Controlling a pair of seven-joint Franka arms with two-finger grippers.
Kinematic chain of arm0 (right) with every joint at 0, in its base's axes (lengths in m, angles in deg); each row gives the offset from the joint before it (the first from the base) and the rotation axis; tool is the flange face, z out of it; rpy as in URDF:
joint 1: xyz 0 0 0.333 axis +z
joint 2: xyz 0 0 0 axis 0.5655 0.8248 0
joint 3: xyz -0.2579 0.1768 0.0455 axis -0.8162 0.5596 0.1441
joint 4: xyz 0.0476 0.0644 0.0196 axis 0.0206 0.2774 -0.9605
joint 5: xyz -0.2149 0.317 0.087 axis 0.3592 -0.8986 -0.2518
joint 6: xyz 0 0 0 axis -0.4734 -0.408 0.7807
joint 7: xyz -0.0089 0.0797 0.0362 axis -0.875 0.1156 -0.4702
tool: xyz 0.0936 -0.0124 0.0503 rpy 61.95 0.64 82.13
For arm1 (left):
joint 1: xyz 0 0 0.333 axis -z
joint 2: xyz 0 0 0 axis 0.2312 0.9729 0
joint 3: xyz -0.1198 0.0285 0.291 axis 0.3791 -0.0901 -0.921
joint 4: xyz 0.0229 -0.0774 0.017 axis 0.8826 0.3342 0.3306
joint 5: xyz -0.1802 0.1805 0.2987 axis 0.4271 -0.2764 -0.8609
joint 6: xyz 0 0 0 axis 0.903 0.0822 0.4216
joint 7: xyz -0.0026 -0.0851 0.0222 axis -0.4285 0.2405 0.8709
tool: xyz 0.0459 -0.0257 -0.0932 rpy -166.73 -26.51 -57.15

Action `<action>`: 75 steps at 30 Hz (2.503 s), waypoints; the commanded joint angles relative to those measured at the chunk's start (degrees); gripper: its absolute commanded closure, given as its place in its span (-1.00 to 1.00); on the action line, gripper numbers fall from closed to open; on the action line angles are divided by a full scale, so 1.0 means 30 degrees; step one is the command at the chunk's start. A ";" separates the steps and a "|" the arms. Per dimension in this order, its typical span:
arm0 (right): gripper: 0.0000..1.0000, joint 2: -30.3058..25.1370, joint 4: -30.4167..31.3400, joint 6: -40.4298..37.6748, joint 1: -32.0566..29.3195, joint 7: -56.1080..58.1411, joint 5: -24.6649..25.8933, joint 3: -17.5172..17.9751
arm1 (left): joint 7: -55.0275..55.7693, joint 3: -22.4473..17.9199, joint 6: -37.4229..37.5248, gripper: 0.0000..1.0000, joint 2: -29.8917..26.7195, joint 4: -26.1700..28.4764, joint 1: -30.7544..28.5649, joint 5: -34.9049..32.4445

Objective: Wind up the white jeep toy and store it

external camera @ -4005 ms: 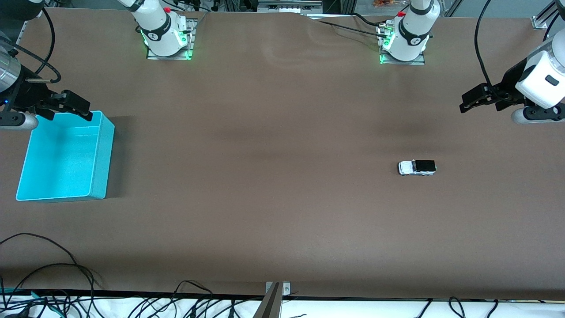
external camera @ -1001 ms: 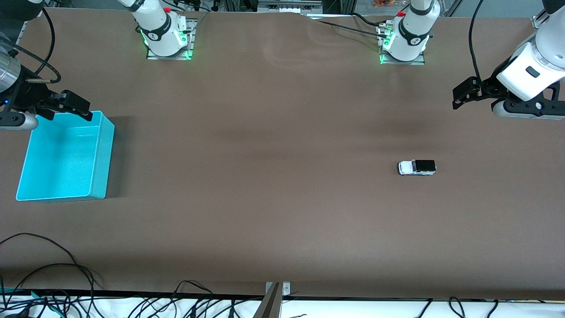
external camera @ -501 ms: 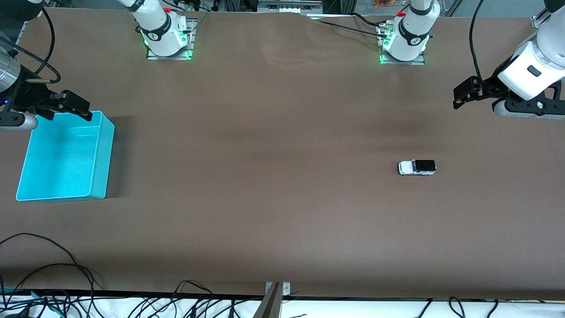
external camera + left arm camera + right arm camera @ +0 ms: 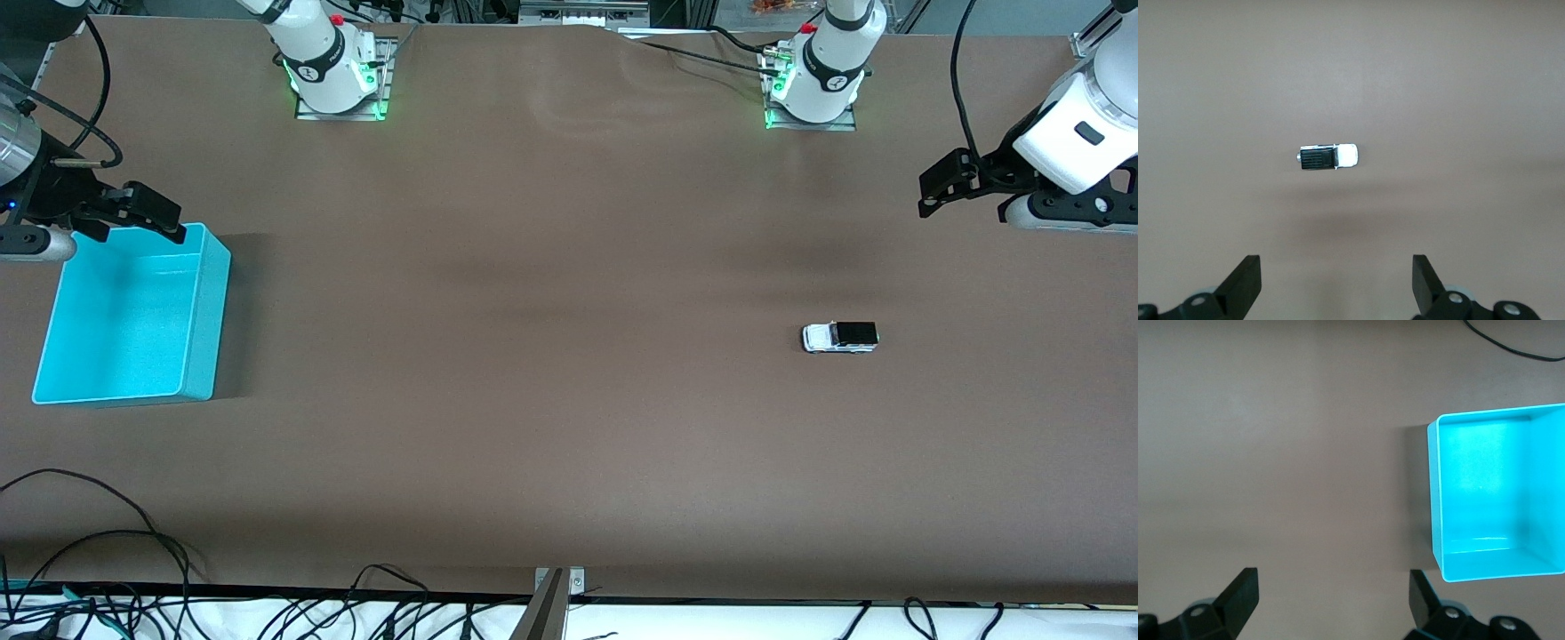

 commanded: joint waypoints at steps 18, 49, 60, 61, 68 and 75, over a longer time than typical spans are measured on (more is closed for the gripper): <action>-1.00 0.0237 -0.0606 -0.0438 -0.0082 0.0164 -0.0341 -0.0026 | -0.1055 -0.0028 0.0299 -1.00 0.1075 -0.0523 -0.0280 -0.0184; -1.00 0.0237 -0.0606 -0.0438 -0.0082 0.0164 -0.0341 -0.0026 | -1.8103 -0.0028 -0.0898 -1.00 0.4209 -0.0201 -0.0456 -0.2322; -1.00 0.0237 -0.0606 -0.0438 -0.0082 0.0135 -0.0341 -0.0026 | -2.3756 -0.0028 -0.4997 -1.00 0.4386 0.3164 -0.1246 -0.2293; -1.00 0.0237 -0.0606 -0.0438 -0.0082 0.0164 -0.0341 -0.0026 | -2.4284 0.0001 -0.5613 -1.00 0.4357 0.3691 -0.1363 -0.2293; -1.00 0.0237 -0.0577 -0.0438 -0.0082 0.0164 -0.0341 -0.0026 | -2.5665 0.0060 -0.9978 -1.00 0.4327 0.7324 -0.1424 -0.2322; -1.00 0.0237 -0.0577 -0.0438 -0.0112 0.0135 -0.0341 -0.0026 | -2.6835 0.0031 -1.5923 -1.00 0.4385 1.1309 -0.1570 -0.2439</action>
